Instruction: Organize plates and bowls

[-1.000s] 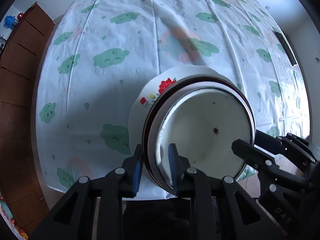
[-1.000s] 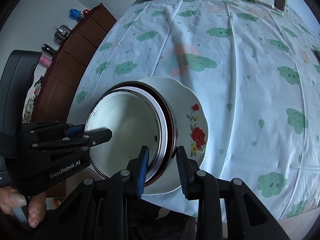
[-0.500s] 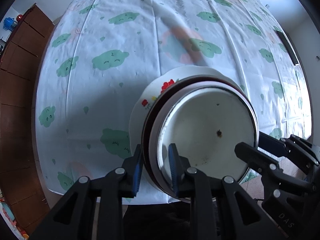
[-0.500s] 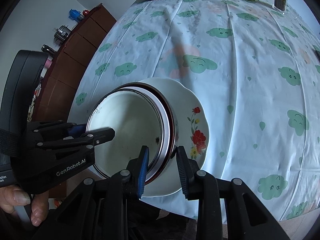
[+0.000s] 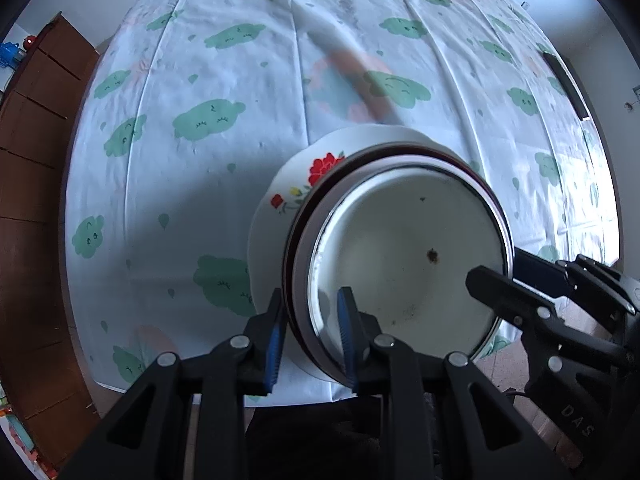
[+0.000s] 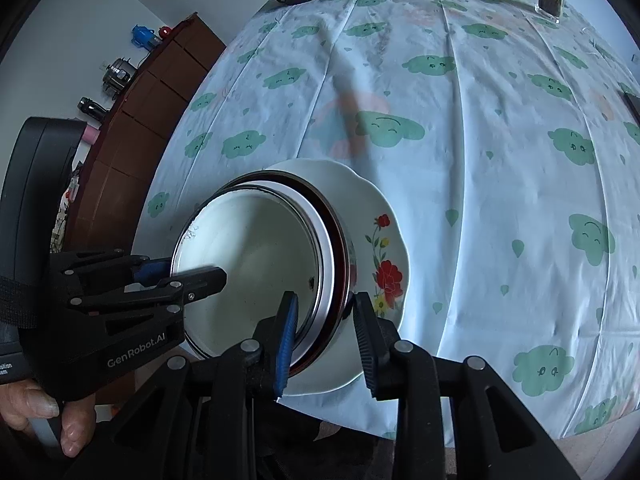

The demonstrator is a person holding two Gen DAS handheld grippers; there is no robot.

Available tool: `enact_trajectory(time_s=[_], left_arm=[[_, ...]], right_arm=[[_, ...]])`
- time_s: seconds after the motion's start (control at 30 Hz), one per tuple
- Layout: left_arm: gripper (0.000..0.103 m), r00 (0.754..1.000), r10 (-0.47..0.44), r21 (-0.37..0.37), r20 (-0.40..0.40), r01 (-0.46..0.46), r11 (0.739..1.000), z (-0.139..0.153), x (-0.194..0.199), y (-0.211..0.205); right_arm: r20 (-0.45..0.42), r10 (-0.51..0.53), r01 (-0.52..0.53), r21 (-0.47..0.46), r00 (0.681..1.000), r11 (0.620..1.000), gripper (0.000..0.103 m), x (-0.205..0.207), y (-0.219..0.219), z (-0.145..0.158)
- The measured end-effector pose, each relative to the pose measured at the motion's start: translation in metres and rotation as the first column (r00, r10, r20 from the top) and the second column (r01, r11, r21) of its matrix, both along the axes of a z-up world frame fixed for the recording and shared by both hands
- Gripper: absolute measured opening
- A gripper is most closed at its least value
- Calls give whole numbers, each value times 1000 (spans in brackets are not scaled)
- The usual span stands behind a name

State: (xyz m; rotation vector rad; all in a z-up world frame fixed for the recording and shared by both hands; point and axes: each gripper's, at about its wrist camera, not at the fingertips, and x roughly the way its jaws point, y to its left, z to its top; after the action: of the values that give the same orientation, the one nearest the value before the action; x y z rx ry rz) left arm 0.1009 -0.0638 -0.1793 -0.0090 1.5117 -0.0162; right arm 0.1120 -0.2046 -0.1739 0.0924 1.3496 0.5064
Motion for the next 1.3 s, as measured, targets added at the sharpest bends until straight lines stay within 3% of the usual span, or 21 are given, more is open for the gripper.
enact_trajectory(time_s=[0.6,0.7,0.8,0.87,0.93,1.13,1.3], left_arm=[[28,1000,-2,-20,5,3,1000,1,-5,0],[32,1000,6,-29,-1,-6,1000,0,-5,0],[44,1000,17,-27,-7,-17,1000,-1,-5,1],[53,1000,23,-24,7,-23,999,2,-5,1],[59,999,29,-11,27,-29,1000,7,-6,2],[65,997,48,3,58,-48,999,18,-10,4],[67,977,66,30,202,-74,997,50,-16,6]], right_arm=[[49,18,-16,-36,999,999,32,-6,5,2],[50,11,-9,-26,999,1000,33,-7,3,2],[56,22,-20,-30,998,999,34,-7,4,2],[65,31,-29,-33,997,999,38,-9,6,3],[77,34,-31,-38,996,999,52,-10,7,5],[140,41,-32,-70,989,997,56,-15,4,17],[263,41,-23,-71,964,997,56,-24,-1,44]])
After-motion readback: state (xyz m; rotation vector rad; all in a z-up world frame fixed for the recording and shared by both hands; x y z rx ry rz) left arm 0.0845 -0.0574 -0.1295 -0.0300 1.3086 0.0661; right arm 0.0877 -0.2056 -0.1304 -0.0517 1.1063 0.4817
